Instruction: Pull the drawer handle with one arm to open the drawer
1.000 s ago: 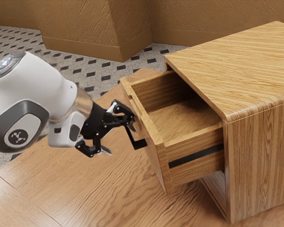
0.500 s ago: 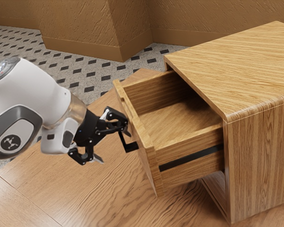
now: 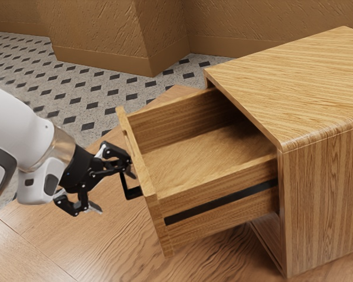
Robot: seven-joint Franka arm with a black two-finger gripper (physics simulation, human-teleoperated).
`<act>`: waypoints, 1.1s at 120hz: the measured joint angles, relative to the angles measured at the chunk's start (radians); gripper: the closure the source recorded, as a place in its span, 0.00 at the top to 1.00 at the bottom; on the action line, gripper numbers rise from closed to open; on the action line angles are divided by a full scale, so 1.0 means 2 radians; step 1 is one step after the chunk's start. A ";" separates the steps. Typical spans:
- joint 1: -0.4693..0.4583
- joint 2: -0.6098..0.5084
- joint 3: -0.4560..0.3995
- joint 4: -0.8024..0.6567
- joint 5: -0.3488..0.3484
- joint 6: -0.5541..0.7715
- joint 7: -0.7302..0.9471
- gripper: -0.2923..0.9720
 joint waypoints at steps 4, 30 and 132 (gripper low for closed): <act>0.006 -0.005 -0.004 -0.004 -0.001 -0.001 0.000 0.78; 0.032 -0.049 -0.015 -0.031 -0.002 -0.013 0.000 0.77; 0.079 -0.139 -0.026 -0.062 0.000 -0.087 0.004 0.70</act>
